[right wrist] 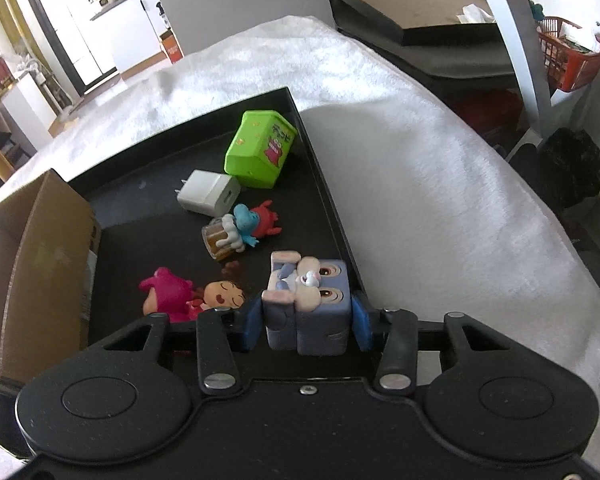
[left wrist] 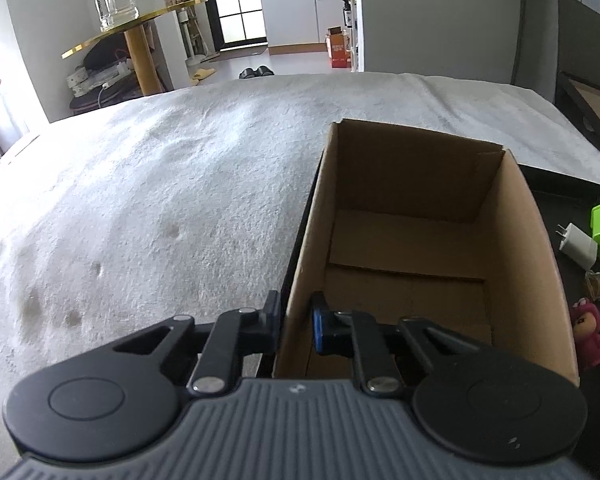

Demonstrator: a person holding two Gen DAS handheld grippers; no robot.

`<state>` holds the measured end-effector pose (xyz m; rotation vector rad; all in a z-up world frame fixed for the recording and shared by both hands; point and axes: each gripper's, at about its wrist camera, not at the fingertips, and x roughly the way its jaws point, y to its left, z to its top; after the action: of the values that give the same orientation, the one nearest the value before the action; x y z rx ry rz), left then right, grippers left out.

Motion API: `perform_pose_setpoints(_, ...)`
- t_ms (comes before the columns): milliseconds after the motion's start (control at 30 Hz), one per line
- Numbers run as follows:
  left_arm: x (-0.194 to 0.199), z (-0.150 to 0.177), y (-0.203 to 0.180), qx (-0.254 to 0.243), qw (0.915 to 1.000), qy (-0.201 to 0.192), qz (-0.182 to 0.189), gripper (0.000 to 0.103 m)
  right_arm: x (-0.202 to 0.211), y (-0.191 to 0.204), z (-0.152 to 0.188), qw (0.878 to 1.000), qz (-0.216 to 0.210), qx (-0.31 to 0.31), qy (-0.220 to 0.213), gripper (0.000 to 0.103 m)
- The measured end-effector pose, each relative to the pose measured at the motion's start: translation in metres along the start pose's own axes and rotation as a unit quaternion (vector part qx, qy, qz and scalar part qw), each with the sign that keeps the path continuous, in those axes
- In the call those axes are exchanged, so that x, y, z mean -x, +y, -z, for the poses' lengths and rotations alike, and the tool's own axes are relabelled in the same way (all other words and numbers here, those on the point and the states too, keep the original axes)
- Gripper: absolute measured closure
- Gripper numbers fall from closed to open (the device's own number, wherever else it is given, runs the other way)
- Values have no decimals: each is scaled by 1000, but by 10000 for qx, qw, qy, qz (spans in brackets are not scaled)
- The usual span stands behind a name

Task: Organize rigid objects
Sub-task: 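Lift the block figure with the right gripper into the box and open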

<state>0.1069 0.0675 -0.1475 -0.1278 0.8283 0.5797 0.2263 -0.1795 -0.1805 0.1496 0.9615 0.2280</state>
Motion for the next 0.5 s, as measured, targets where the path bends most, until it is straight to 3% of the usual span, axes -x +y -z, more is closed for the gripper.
perform_pose_setpoints(500,4,7,4,-196,9982,-105,559,96,22,38,-20,9963,-713,258,-410,59)
